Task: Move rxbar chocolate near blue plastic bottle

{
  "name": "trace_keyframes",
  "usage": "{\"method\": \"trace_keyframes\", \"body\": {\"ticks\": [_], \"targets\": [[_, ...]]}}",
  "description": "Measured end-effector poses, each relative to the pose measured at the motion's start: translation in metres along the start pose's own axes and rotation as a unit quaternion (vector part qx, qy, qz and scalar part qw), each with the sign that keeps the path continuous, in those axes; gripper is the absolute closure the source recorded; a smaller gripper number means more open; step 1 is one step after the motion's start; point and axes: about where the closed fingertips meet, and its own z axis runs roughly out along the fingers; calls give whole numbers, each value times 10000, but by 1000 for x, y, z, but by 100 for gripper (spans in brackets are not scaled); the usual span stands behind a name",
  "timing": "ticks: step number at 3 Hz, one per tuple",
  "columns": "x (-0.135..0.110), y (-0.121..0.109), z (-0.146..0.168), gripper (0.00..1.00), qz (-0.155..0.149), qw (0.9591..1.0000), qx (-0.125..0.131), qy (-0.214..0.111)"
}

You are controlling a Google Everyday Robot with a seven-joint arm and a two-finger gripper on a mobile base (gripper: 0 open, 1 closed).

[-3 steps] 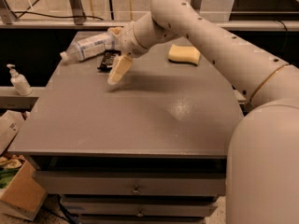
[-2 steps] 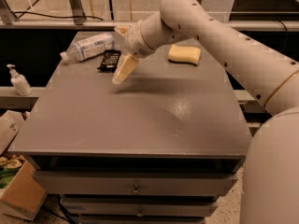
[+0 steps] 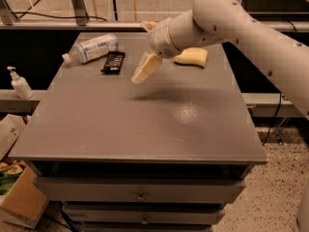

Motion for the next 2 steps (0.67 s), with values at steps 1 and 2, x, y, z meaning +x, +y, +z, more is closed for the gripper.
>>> {"method": "trace_keyframes", "body": {"ticks": [1, 2], "targets": [[16, -4, -28, 0, 156, 9995, 261, 107], [35, -8, -56, 0, 320, 9979, 542, 160]]}}
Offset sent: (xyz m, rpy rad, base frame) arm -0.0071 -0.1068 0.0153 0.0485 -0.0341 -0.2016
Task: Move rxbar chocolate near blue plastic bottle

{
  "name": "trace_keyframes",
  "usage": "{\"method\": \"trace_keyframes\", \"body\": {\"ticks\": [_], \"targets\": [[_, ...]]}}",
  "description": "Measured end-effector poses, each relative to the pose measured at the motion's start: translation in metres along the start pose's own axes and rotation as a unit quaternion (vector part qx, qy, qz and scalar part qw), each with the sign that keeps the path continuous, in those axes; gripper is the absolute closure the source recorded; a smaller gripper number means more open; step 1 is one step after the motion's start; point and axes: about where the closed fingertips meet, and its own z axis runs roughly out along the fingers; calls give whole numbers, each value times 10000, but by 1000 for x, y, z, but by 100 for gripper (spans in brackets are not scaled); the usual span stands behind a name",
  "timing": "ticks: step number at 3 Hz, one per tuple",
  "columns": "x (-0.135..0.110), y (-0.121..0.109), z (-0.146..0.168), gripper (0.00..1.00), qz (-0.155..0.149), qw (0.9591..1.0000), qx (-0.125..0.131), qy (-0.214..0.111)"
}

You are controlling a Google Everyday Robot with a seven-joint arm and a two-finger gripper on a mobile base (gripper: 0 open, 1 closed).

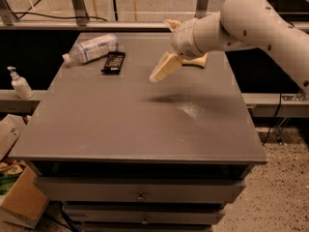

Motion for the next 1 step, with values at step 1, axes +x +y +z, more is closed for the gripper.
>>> {"method": "trace_keyframes", "body": {"ticks": [1], "targets": [[0, 0, 0, 0, 0, 10000, -1, 0]]}}
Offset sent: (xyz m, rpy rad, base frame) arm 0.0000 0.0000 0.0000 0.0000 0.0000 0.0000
